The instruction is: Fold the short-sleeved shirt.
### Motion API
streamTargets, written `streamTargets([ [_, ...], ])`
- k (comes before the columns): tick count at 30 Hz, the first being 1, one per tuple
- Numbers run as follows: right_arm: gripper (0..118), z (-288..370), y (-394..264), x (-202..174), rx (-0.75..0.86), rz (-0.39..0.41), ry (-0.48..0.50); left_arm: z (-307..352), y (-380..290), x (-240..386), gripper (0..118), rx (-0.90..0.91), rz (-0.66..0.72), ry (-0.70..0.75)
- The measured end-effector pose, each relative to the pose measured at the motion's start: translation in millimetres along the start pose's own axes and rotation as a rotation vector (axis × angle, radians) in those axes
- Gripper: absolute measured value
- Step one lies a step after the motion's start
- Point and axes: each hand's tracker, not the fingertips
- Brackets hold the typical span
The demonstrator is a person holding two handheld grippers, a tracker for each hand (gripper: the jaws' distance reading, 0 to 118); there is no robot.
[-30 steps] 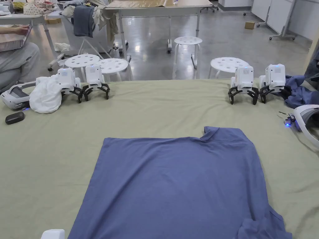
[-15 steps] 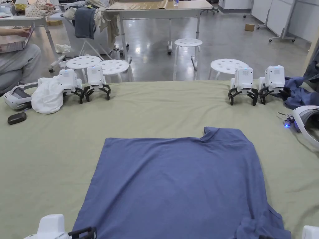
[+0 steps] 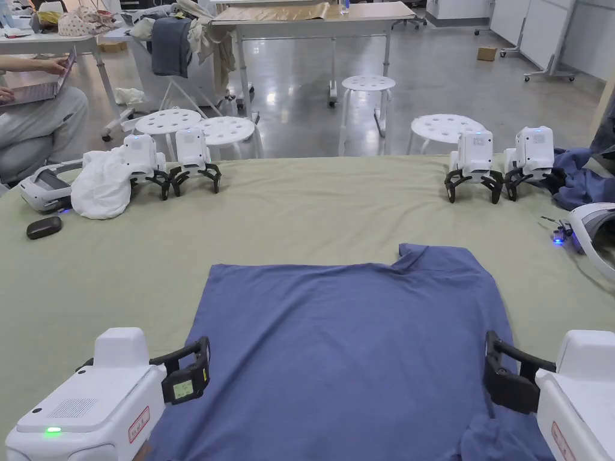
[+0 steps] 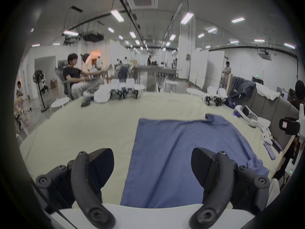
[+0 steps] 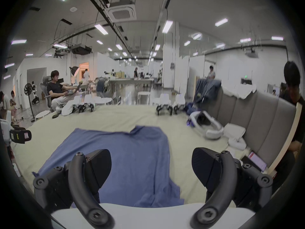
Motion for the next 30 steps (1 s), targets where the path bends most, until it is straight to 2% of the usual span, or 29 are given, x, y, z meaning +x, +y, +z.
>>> streamTargets([
  [2, 103, 2.6, 2.5, -6.5, 0.06, 0.015, -0.023, 2.4, 1.8, 6.3, 86, 0.054, -0.009, -0.017],
  [4, 102, 4.2, 3.0, -11.5, 0.095, 0.022, -0.039, 5.3, 3.5, 14.5, 84, 0.095, 0.003, -0.016],
  [5, 99, 4.9, 3.0, -13.0, 0.11, 0.02, -0.044, 6.4, 2.8, 17.6, 78, 0.12, 0.001, -0.015],
  [7, 77, 7.7, 1.7, -15.9, 0.14, 0.008, -0.059, 8.1, -0.3, 25.1, 66, 0.171, -0.019, 0.02],
  [8, 56, 8.7, 1.4, -16.9, 0.145, 0.001, -0.067, 9.2, -2.1, 28.9, 59, 0.197, -0.027, 0.044],
  [9, 41, 7.3, 0.0, -15.5, 0.148, -0.008, -0.07, 10.1, -3.5, 32.0, 54, 0.21, -0.036, 0.05],
  [10, 31, 8.1, -1.4, -14.6, 0.157, -0.018, -0.066, 8.2, -5.1, 31.5, 45, 0.215, -0.036, 0.048],
  [12, 12, 9.8, -4.2, -14.2, 0.167, -0.03, -0.068, 2.5, -8.0, 29.0, 18, 0.23, -0.043, 0.046],
  [13, 6, 9.9, -4.2, -13.8, 0.171, -0.029, -0.076, 2.0, -9.0, 30.1, 10, 0.234, -0.053, 0.039],
  [14, 4, 10.8, -5.6, -13.5, 0.176, -0.024, -0.084, 1.6, -9.7, 31.6, 3, 0.234, -0.066, 0.035],
  [15, 4, 11.2, -6.6, -12.5, 0.176, -0.019, -0.076, -1.9, -11.5, 30.2, 0, 0.233, -0.07, 0.036],
  [18, 4, 10.0, -10.2, -13.5, 0.172, 0.009, -0.084, -1.7, -15.3, 32.5, 0, 0.246, -0.067, 0.04],
  [30, 4, 15.0, -10.0, -12.3, 0.18, -0.003, -0.076, -7.1, -14.0, 29.7, 0, 0.241, -0.043, 0.033],
])
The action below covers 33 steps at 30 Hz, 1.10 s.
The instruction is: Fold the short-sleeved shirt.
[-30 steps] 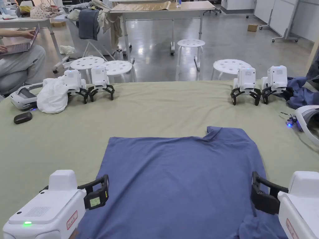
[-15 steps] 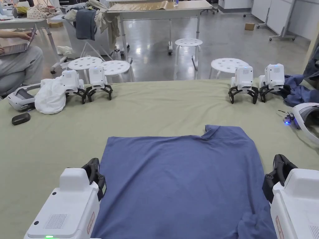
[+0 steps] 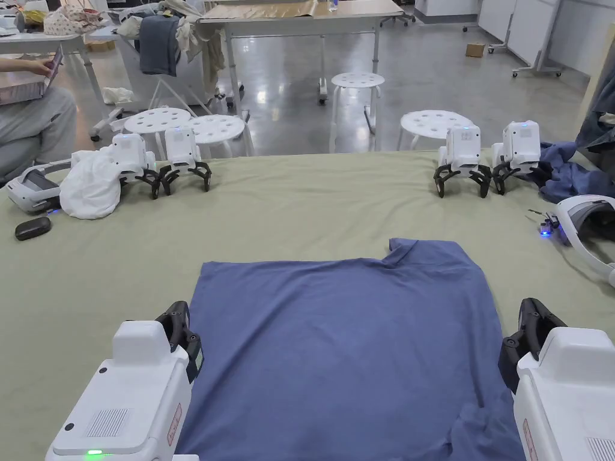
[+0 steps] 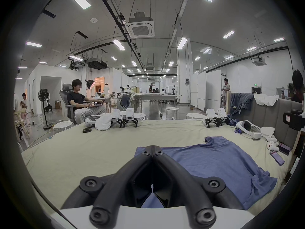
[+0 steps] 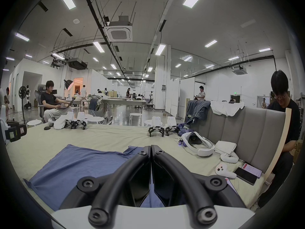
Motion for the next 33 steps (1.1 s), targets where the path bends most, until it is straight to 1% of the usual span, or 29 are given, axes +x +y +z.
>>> streamTargets([
  [15, 4, -0.8, 0.4, -0.3, 0.0, 0.001, 0.014, -3.9, -0.8, -1.9, 0, -0.044, 0.0, -0.009],
  [17, 4, -2.0, 0.1, -0.2, -0.003, 0.005, 0.017, -6.5, 0.2, -4.1, 0, -0.087, 0.003, -0.007],
  [25, 4, -8.8, -3.9, 0.2, -0.021, 0.005, 0.023, -18.7, -9.5, -31.0, 0, -0.4, 0.026, 0.014],
  [28, 4, -13.1, -7.1, -1.1, -0.029, 0.006, 0.026, -20.5, -22.0, -45.1, 0, -0.51, 0.045, 0.033],
  [33, 4, -18.1, -10.8, -4.3, -0.052, 0.01, 0.034, -21.6, -47.7, -68.1, 0, -0.665, 0.088, 0.021],
])
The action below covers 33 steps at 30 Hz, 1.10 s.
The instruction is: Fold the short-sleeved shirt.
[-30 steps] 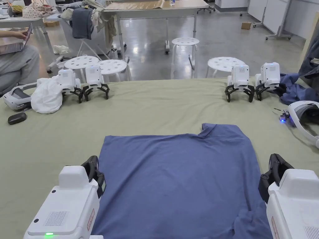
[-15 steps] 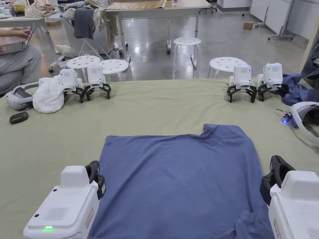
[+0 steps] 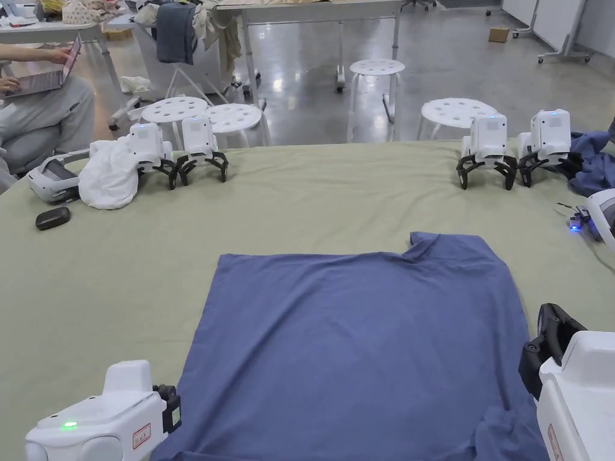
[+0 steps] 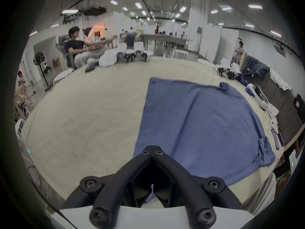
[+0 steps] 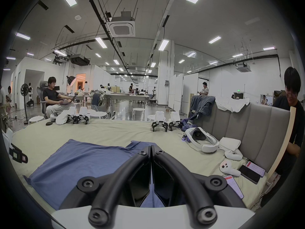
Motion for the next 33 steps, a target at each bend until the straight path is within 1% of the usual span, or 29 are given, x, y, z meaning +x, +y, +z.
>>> streamTargets([
  [4, 4, -3.7, -5.7, -2.1, -0.021, -0.002, 0.009, -12.3, -14.5, -15.4, 0, -0.121, 0.066, -0.051],
  [5, 4, -4.5, -7.0, -2.6, -0.026, -0.001, 0.01, -13.3, -17.5, -18.0, 0, -0.124, 0.082, -0.052],
  [6, 4, -4.1, -7.5, -3.2, -0.031, 0.001, 0.013, -13.9, -20.1, -19.3, 3, -0.122, 0.083, -0.048],
  [7, 4, -4.4, -8.7, -3.5, -0.037, 0.003, 0.015, -14.7, -22.2, -20.2, 12, -0.127, 0.079, -0.042],
  [9, 4, -5.7, -11.0, -3.9, -0.051, 0.003, 0.02, -18.4, -26.3, -23.1, 55, -0.157, 0.063, -0.049],
  [10, 4, -5.7, -12.1, -4.0, -0.055, 0.003, 0.023, -19.6, -27.9, -23.3, 74, -0.17, 0.058, -0.044],
  [11, 4, -5.7, -13.0, -4.2, -0.06, 0.002, 0.024, -21.5, -29.1, -23.4, 86, -0.195, 0.048, -0.035],
  [12, 4, -5.7, -13.9, -4.3, -0.064, 0.002, 0.026, -22.6, -30.7, -23.7, 88, -0.189, 0.049, -0.031],
  [14, 4, -4.8, -15.0, -4.5, -0.07, 0.001, 0.027, -25.9, -33.2, -25.4, 88, -0.192, 0.045, -0.024],
  [16, 4, -4.0, -16.7, -4.1, -0.077, 0.002, 0.027, -31.9, -35.4, -26.1, 88, -0.237, 0.041, -0.001],
  [19, 4, -2.8, -19.2, -2.4, -0.085, 0.003, 0.029, -38.6, -39.6, -27.0, 88, -0.269, 0.04, -0.004],
  [21, 4, -1.9, -20.2, -0.6, -0.089, 0.006, 0.026, -44.0, -42.1, -25.6, 85, -0.29, 0.021, -0.006],
  [22, 4, -1.4, -21.5, 0.7, -0.091, 0.005, 0.026, -45.4, -43.4, -24.1, 82, -0.289, 0.003, 0.001],
  [24, 4, 0.7, -22.5, 3.8, -0.096, 0.006, 0.026, -45.4, -43.2, -21.5, 71, -0.293, -0.017, 0.0],
  [25, 4, 1.9, -22.9, 5.2, -0.097, 0.007, 0.024, -44.4, -41.6, -21.2, 61, -0.293, -0.016, -0.006],
  [26, 4, 3.3, -22.9, 6.8, -0.099, 0.008, 0.024, -42.8, -39.8, -20.1, 44, -0.296, -0.024, -0.018],
  [27, 4, 4.5, -23.0, 9.0, -0.104, 0.006, 0.025, -40.6, -38.3, -18.1, 33, -0.297, -0.047, -0.041],
  [28, 4, 5.6, -23.1, 11.5, -0.109, 0.004, 0.026, -39.4, -36.1, -15.5, 22, -0.299, -0.048, -0.061],
  [29, 4, 6.5, -23.2, 13.7, -0.113, 0.002, 0.027, -40.1, -35.4, -14.4, 13, -0.311, -0.036, -0.083],
  [30, 4, 8.8, -21.2, 16.3, -0.123, -0.003, 0.031, -41.1, -35.2, -13.1, 13, -0.315, -0.037, -0.095],
  [33, 4, 12.0, -20.3, 25.5, -0.176, -0.032, 0.043, -38.5, -35.6, -10.1, 7, -0.301, -0.038, -0.092],
])
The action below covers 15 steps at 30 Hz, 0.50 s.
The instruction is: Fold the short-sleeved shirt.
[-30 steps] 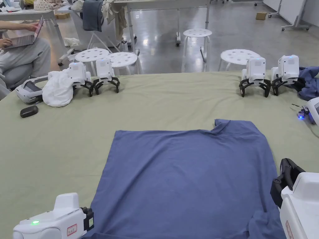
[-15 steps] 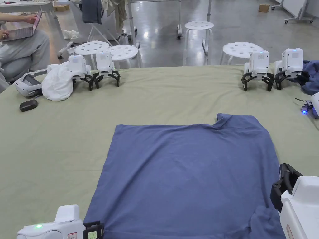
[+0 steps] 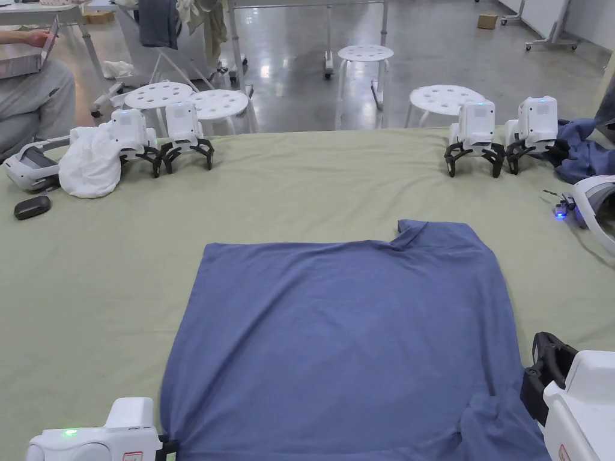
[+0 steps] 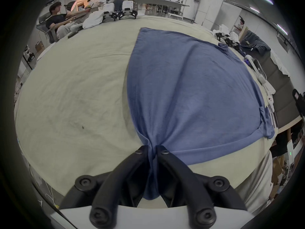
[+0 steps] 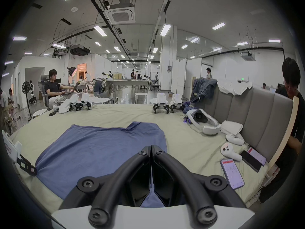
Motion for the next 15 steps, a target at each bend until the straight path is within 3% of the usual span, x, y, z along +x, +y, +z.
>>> streamTargets([
  [7, 4, -4.3, -14.1, 23.5, -0.244, -0.081, 0.033, 31.9, 4.1, 0.6, 5, 0.107, 0.04, -0.041],
  [11, 10, -12.6, -35.7, 28.5, -0.349, -0.065, 0.026, 42.6, 7.2, 6.2, 5, 0.137, 0.028, -0.045],
  [12, 22, -14.5, -40.4, 29.8, -0.383, -0.08, 0.031, 43.5, 7.4, 7.0, 5, 0.143, 0.028, -0.047],
  [13, 43, -15.4, -46.9, 31.5, -0.394, -0.112, 0.034, 44.1, 7.4, 7.8, 5, 0.148, 0.028, -0.049],
  [14, 77, -17.0, -52.0, 32.9, -0.41, -0.138, 0.044, 44.3, 7.7, 8.0, 5, 0.148, 0.028, -0.051],
  [15, 97, -19.7, -57.0, 34.0, -0.446, -0.151, 0.057, 43.8, 7.7, 8.1, 5, 0.147, 0.029, -0.053],
])
